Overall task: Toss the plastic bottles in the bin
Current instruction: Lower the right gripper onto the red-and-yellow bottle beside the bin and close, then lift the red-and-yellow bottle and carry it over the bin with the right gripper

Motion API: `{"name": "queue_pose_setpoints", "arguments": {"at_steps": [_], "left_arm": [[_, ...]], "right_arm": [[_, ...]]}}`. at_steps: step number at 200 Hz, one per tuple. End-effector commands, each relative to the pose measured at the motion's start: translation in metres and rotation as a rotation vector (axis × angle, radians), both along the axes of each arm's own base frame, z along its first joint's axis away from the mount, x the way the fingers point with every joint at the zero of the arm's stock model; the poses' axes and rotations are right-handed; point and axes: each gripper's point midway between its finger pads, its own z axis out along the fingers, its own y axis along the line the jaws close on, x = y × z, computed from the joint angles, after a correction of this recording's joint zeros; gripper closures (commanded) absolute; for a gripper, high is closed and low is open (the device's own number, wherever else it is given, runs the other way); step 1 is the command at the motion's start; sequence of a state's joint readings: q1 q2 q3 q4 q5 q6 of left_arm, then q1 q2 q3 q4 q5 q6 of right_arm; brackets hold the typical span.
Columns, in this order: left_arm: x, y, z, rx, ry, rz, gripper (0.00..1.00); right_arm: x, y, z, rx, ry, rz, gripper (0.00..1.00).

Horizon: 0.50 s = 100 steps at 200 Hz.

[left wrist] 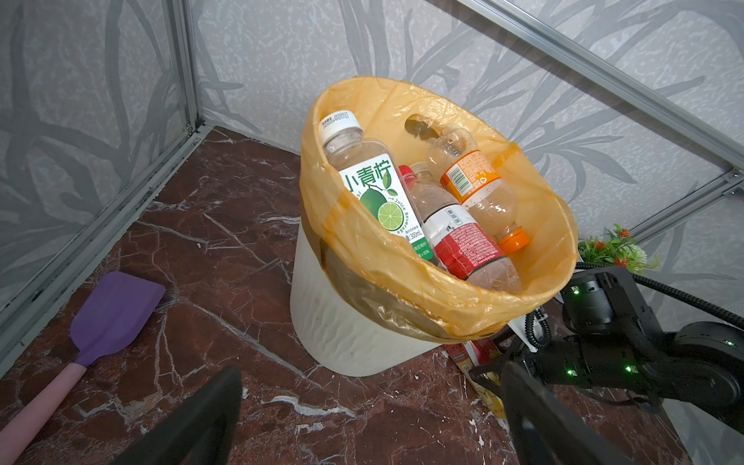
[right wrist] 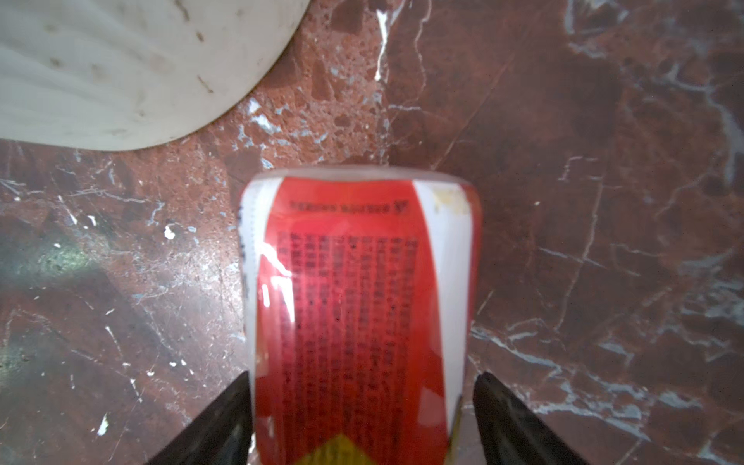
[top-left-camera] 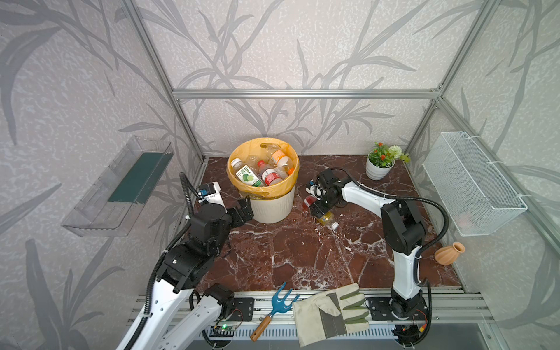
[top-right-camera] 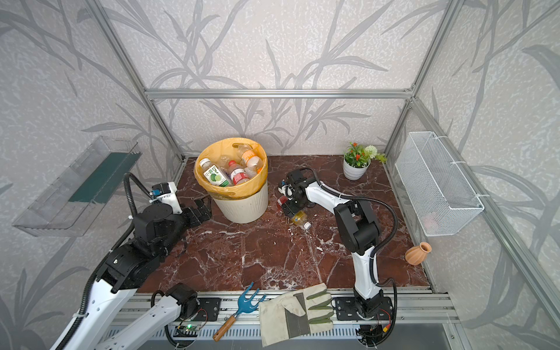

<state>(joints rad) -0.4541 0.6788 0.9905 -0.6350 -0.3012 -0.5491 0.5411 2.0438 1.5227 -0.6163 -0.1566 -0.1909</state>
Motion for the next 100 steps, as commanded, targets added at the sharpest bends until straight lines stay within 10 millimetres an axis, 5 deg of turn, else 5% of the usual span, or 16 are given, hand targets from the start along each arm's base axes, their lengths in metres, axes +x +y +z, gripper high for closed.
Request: {"name": "queue_pose_setpoints", "arguments": {"at_steps": [1, 62, 100], "left_arm": [[-0.003, 0.003, 0.004, 0.013, -0.016, 0.000, 0.01], [-0.003, 0.004, 0.001, 0.023, -0.007, 0.004, 0.01], [-0.005, 0.010, 0.006, 0.042, -0.021, 0.026, 0.01]], "right_arm": [[-0.007, 0.003, -0.005, -0.033, 0.028, 0.031, 0.19], [-0.009, 0.001, 0.002, -0.001, 0.029, 0.009, 0.31], [0.000, -0.010, 0.030, 0.143, 0.040, -0.092, 0.41]]}}
